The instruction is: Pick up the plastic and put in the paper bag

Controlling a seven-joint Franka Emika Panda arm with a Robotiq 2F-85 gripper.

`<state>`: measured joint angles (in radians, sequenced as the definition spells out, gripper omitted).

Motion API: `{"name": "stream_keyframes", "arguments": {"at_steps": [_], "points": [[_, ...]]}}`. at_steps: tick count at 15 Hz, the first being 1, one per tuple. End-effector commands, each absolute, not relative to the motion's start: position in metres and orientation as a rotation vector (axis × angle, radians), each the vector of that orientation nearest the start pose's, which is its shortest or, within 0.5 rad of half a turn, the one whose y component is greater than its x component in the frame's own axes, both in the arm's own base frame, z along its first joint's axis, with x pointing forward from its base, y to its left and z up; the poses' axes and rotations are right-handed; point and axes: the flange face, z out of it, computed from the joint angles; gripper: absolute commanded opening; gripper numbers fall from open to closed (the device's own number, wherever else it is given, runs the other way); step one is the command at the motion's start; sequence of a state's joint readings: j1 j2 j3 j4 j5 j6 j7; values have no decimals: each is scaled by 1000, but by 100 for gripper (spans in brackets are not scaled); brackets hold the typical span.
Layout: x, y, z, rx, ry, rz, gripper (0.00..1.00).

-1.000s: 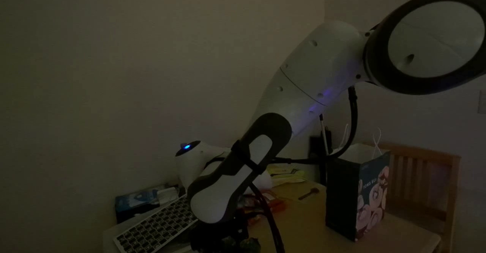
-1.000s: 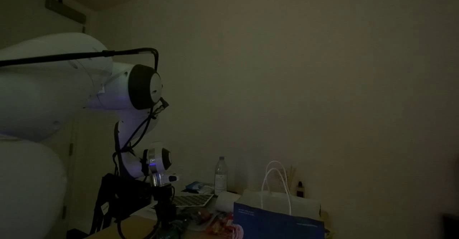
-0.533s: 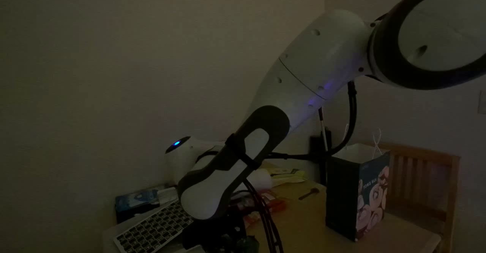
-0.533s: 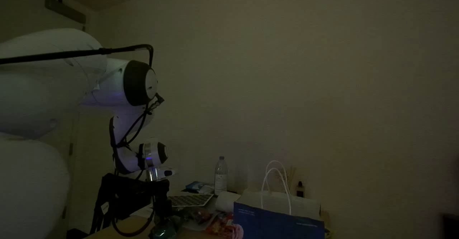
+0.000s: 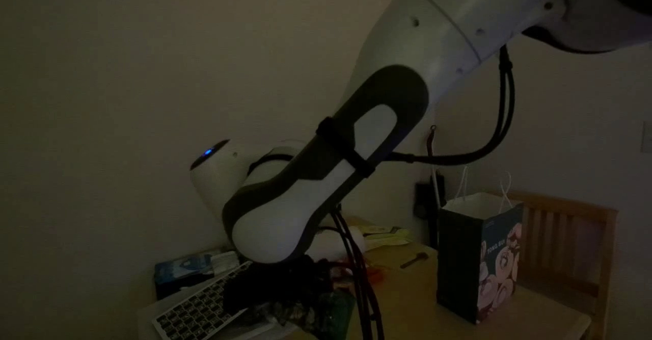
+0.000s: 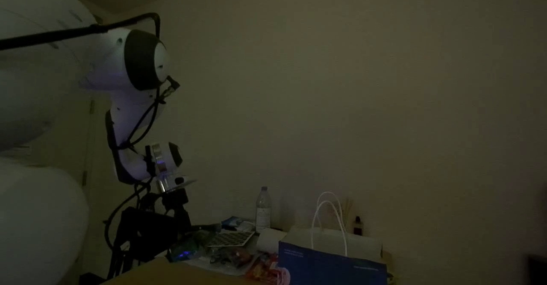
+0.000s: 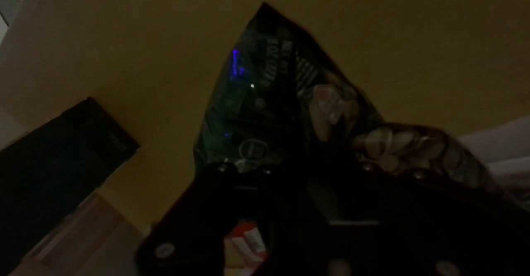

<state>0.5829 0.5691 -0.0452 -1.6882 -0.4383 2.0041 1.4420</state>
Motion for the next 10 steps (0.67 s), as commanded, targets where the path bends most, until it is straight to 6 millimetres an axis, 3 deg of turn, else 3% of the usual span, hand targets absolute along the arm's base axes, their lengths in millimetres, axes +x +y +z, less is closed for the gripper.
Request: {"name": "stream_keyframes", "arguments": {"at_steps": [1, 2, 7, 8, 10], "points": [[565, 314, 269, -3332, 1198, -403, 4], [560, 314, 279, -3320, 1204, -417, 15], [562, 315, 262, -3336, 1200, -389, 15], [563, 316, 261, -3337, 1200, -388, 4], [561, 307, 277, -3309, 1260, -439, 4]]}}
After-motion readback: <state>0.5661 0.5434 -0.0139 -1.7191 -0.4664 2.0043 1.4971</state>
